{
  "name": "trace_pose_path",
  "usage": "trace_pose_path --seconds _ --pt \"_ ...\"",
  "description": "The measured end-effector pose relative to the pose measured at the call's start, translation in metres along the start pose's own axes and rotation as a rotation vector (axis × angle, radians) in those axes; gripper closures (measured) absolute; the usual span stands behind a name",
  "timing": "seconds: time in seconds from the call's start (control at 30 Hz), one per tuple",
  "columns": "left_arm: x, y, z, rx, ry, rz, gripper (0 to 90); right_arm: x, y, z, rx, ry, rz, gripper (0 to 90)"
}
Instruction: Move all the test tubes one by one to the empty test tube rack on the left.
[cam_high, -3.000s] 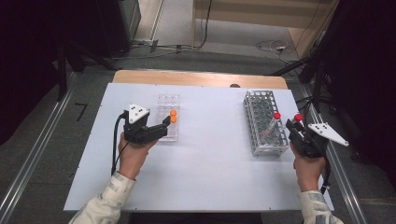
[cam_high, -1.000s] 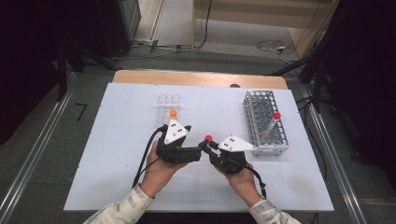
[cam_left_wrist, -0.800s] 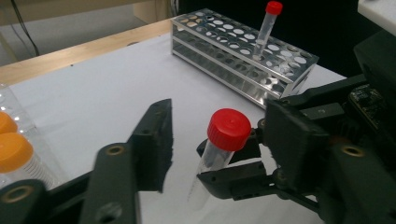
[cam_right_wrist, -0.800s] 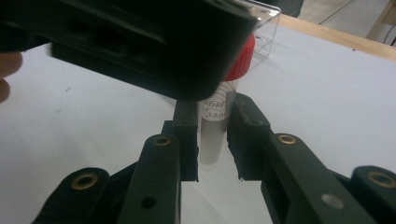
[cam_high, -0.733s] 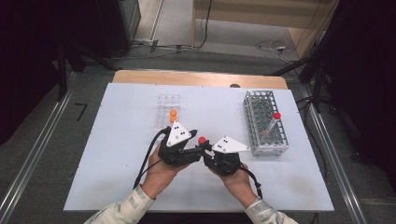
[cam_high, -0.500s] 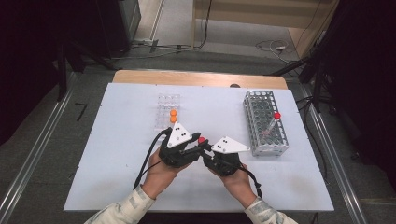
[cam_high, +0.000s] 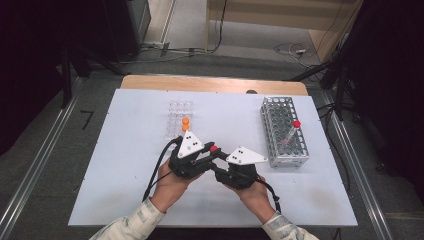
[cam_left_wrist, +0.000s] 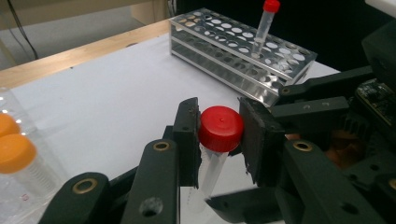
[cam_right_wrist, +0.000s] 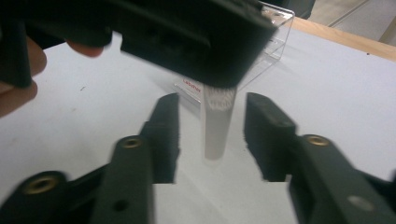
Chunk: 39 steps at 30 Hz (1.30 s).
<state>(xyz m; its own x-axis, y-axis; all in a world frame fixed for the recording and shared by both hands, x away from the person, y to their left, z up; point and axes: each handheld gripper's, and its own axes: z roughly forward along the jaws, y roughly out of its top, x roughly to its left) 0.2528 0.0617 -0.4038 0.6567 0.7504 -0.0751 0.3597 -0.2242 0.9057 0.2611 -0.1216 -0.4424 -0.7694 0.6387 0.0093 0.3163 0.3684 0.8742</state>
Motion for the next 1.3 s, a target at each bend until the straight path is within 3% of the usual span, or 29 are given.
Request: trace_pose_path --seconds 0.07,0.23,0.43,0.73,1.0,1.17,1.3 --pt "0.006 0.001 -0.004 -0.002 0.006 -0.016 69.0 -0.002 0.000 0.000 0.010 0.003 0.003 34.9" --pt "0.020 0.004 -0.016 -0.021 0.029 -0.059 68.9 -0.008 -0.002 -0.005 0.020 -0.007 0.026 29.4" --pt "0.036 0.006 -0.033 -0.034 0.074 -0.090 68.9 -0.016 -0.005 -0.013 0.013 -0.028 0.033 28.9" --pt "0.072 0.007 -0.052 -0.044 0.156 -0.148 69.0 -0.024 -0.008 -0.021 0.011 -0.054 0.045 29.0" --pt "0.088 0.013 -0.065 -0.086 0.203 -0.172 69.0 -0.025 -0.009 -0.020 0.013 -0.059 0.047 29.3" --pt "0.098 0.018 -0.064 -0.105 0.223 -0.193 69.0 -0.025 -0.009 -0.020 0.010 -0.062 0.043 29.5" --pt "0.103 0.020 -0.055 -0.094 0.252 -0.181 69.0 -0.026 -0.009 -0.019 0.013 -0.062 0.047 29.6"
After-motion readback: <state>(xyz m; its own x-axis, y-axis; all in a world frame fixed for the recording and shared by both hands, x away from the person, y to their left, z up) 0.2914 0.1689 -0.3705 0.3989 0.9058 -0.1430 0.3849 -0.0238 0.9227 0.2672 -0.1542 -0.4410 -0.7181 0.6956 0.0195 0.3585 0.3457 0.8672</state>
